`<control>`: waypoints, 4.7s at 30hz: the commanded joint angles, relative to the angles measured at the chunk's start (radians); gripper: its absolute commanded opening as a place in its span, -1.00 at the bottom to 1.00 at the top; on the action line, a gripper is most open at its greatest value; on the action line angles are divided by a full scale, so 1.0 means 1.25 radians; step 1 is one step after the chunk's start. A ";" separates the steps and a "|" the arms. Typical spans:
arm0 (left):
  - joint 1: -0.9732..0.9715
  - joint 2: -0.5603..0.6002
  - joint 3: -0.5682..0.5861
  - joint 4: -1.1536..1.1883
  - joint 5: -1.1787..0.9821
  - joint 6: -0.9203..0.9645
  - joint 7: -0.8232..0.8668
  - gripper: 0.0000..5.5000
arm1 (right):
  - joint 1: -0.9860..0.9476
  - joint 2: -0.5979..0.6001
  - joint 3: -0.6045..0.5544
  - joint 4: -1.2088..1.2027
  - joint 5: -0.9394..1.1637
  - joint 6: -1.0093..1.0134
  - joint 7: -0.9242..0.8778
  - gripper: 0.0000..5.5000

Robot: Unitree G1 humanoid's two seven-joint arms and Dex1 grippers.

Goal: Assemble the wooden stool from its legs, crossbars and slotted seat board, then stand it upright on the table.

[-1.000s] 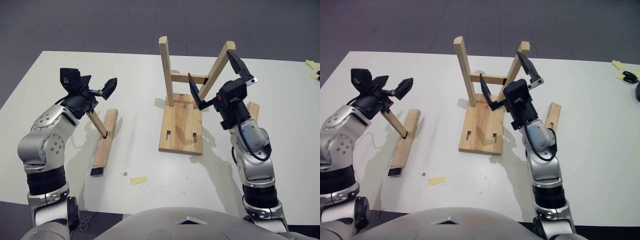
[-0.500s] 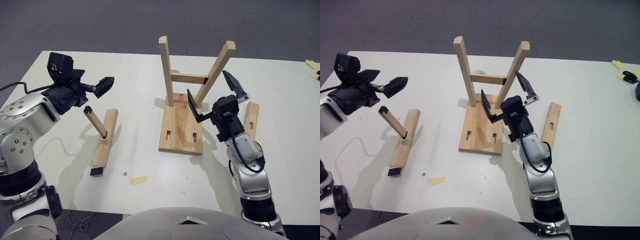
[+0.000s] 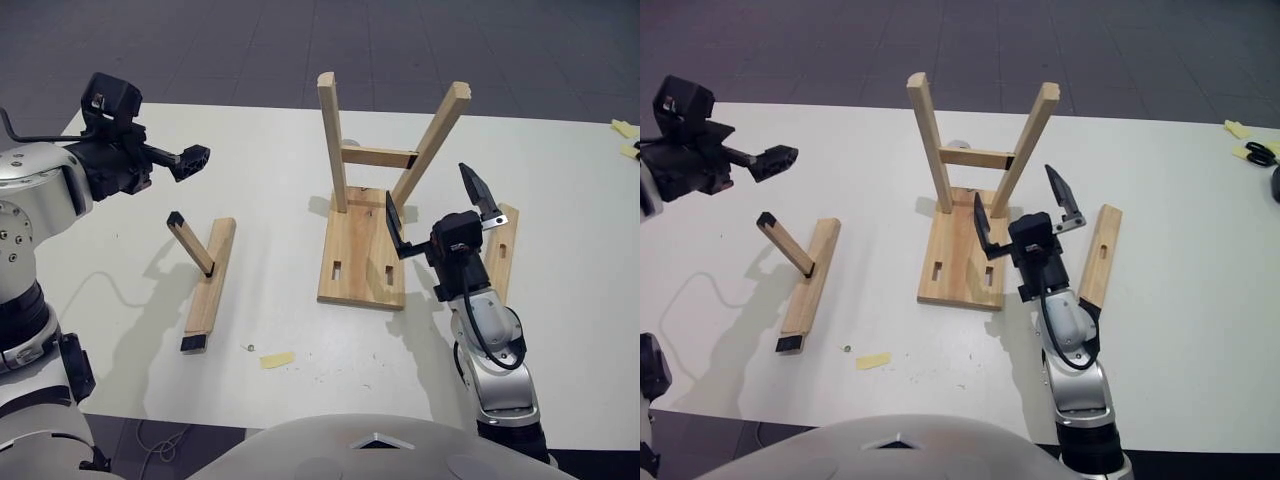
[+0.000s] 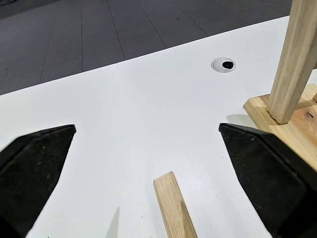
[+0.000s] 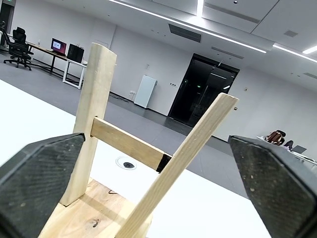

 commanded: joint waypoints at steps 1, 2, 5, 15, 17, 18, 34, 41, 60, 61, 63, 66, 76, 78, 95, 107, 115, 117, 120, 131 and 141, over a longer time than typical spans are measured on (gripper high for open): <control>0.038 0.026 -0.002 0.011 -0.040 0.064 -0.039 0.95 | 0.011 0.008 -0.003 -0.007 -0.008 -0.005 -0.011 0.96; 0.063 0.045 -0.006 0.015 -0.050 0.065 -0.050 0.95 | 0.013 0.008 -0.004 -0.007 -0.008 -0.006 -0.012 0.96; 0.104 0.082 -0.002 0.031 -0.086 0.065 -0.081 0.95 | 0.019 0.009 -0.007 -0.009 -0.009 -0.008 -0.015 0.96; 0.312 0.034 -0.005 -0.071 -0.102 0.064 -0.081 0.95 | 0.006 0.007 -0.014 -0.007 -0.004 -0.005 -0.006 0.96; 0.363 0.026 -0.004 -0.085 -0.080 0.063 -0.074 0.95 | 0.005 0.007 -0.016 -0.006 -0.003 -0.004 -0.005 0.96; 0.387 0.019 -0.003 -0.086 -0.066 0.062 -0.069 0.95 | 0.004 0.008 -0.016 -0.006 -0.003 -0.004 -0.004 0.96; 0.515 0.016 -0.154 -0.087 0.086 -0.089 -0.074 0.55 | -0.019 0.012 -0.009 0.002 -0.009 -0.006 0.004 0.96; 0.558 0.076 -0.219 -0.051 0.141 -0.187 -0.125 0.15 | -0.025 0.013 -0.014 0.015 -0.011 -0.010 0.001 0.96; 0.406 0.044 -0.284 0.031 0.313 -0.349 -0.088 -0.23 | -0.105 -0.001 -0.034 0.064 0.001 -0.007 0.017 0.96; 0.374 0.016 -0.268 0.075 0.329 -0.389 -0.069 -0.23 | -0.106 -0.002 -0.036 0.066 0.001 -0.004 0.018 0.96; 0.303 -0.041 -0.236 0.148 0.350 -0.469 -0.034 -0.23 | -0.111 -0.002 -0.039 0.069 0.006 0.000 0.019 0.96; 0.245 -0.091 -0.216 0.187 0.386 -0.585 -0.007 -0.23 | -0.135 -0.007 -0.052 0.072 0.017 0.002 0.024 0.96; 0.046 -0.171 -0.124 0.168 0.399 -0.878 -0.011 -0.24 | -0.282 0.105 -0.285 -0.029 0.637 0.265 -0.012 0.96; 0.021 -0.163 -0.143 0.131 0.390 -0.915 -0.059 -0.24 | -0.308 0.101 -0.320 -0.037 0.795 0.314 -0.027 0.96; 0.063 -0.166 -0.298 -0.054 0.330 -0.911 -0.332 -0.24 | -0.483 0.016 -0.253 -0.036 1.166 0.435 -0.055 0.96; 0.106 -0.189 -0.347 -0.107 0.371 -0.903 -0.321 -0.24 | -0.523 0.075 -0.239 0.048 1.241 0.419 -0.129 0.37; 0.173 -0.227 -0.380 -0.159 0.446 -0.908 -0.256 -0.24 | -0.519 0.045 -0.226 0.042 1.311 0.455 -0.176 -0.09; 0.192 -0.237 -0.387 -0.171 0.467 -0.908 -0.236 -0.24 | -0.522 0.037 -0.225 0.046 1.318 0.463 -0.183 -0.21; 0.222 -0.244 -0.405 -0.180 0.519 -0.924 -0.210 -0.24 | -0.529 0.018 -0.220 0.053 1.318 0.477 -0.181 -0.38; 0.270 -0.295 -0.454 -0.213 0.598 -0.899 -0.157 -0.08 | -0.572 -0.072 -0.233 0.123 1.278 0.513 -0.112 -0.57; 0.350 -0.276 -0.317 -0.381 0.258 -0.611 -0.281 0.50 | -0.543 -0.112 -0.302 0.152 1.158 0.483 -0.109 -0.63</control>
